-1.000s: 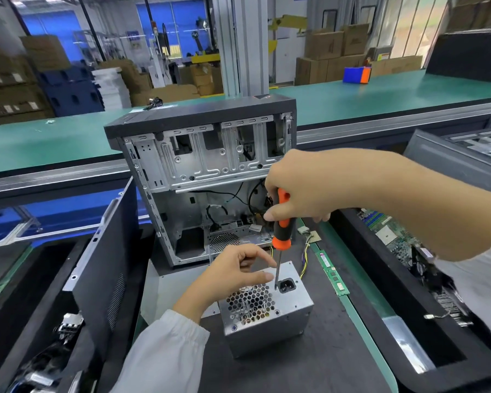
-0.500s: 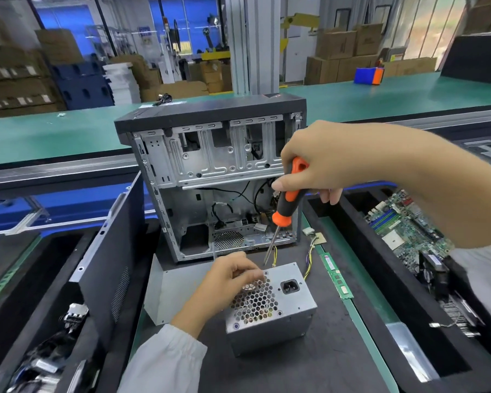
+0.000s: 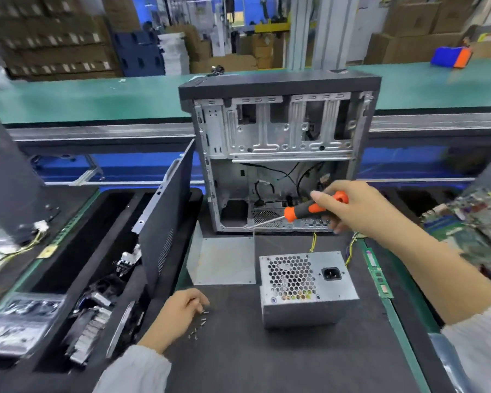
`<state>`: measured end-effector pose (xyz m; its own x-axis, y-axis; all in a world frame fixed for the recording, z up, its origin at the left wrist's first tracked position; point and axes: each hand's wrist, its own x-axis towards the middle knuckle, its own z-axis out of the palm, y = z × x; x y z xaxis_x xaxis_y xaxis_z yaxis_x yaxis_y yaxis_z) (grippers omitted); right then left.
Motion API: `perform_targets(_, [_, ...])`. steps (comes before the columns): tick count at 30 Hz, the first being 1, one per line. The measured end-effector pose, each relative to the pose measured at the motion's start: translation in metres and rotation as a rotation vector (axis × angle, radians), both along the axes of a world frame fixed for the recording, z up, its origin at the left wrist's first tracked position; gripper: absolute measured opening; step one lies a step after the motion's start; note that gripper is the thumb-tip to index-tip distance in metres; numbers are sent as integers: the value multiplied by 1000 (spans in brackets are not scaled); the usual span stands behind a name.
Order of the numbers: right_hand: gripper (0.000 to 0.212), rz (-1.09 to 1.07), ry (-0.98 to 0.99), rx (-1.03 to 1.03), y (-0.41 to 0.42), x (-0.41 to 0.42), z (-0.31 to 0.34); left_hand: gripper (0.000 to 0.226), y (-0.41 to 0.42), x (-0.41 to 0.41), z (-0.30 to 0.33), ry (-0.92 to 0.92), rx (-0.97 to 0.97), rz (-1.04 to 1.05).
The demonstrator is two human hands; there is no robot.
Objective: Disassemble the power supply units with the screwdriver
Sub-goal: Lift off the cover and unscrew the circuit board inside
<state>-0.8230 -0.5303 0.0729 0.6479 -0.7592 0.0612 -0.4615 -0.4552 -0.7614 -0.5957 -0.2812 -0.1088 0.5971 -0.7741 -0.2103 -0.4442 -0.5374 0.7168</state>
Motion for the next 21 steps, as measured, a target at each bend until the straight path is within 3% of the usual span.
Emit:
perform_targets(2, [27, -36, -161, 133, 1, -5, -17, 35, 9, 0, -8, -65, -17, 0])
perform_targets(5, [29, -116, -358, 311, 5, -16, -37, 33, 11, -8, -17, -12, -86, 25])
perform_targets(12, [30, -202, -447, 456, 20, -21, -67, 31, 12, -5, -31, 188, -179, 39])
perform_targets(16, [29, -263, -480, 472, 29, -14, -82, 41, 9, 3, -28, 346, -182, 77])
perform_targets(21, [27, -289, -455, 326, 31, -9, -84, 50, 8, 10, -27, 346, -151, 37])
